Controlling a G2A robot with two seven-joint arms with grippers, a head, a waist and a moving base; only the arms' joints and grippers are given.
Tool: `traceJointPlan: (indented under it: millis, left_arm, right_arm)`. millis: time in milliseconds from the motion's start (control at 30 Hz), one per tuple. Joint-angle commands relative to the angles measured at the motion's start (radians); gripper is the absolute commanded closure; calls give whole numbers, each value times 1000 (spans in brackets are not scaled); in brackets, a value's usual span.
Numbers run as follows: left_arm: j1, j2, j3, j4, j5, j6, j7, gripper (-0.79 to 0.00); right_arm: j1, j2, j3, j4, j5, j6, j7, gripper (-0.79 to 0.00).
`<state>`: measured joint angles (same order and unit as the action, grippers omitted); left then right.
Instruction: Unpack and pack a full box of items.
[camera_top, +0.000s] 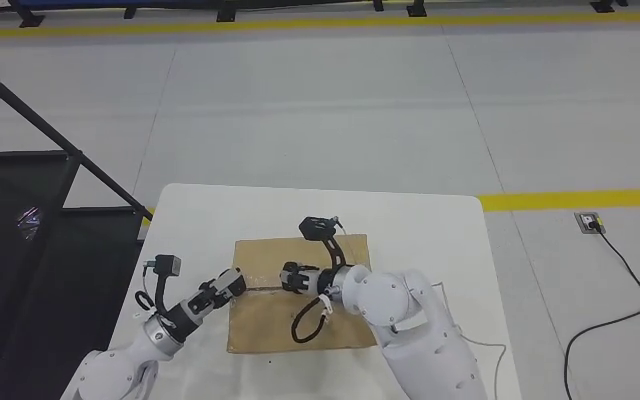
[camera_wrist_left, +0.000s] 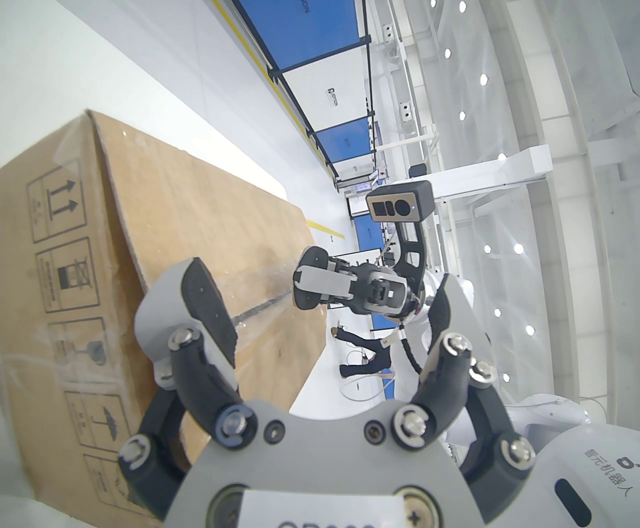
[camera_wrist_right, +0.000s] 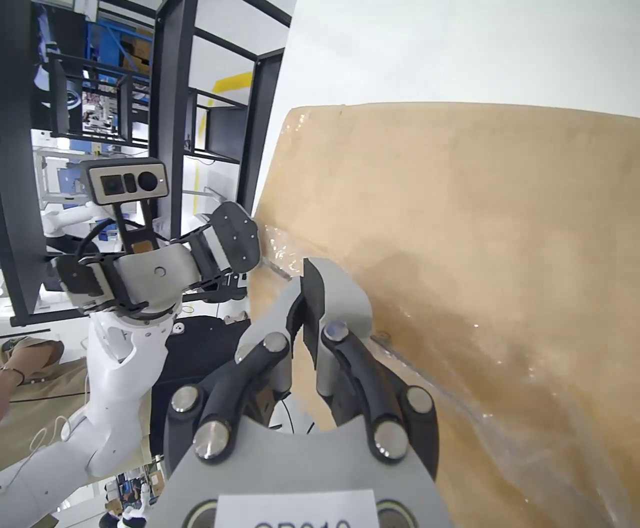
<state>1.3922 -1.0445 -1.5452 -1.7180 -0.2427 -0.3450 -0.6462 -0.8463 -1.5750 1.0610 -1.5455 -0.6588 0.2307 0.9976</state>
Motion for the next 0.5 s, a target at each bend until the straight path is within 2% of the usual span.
traceJointPlan:
  millis: [0,200,467]
  left_arm:
    - [1,0,2,-1,3,-1,0,-785]
    - [-1,-1,8,-2,8,1,-4,-785]
    - [-11,-1,17,-2,13,3,-16,-785]
  right_arm:
    - [10,-1,-11,16,-9,21,2,0]
    - [18,2,-17,20,-13,64,37,0]
    - [-40,22,26,-71,-66,141,52,0]
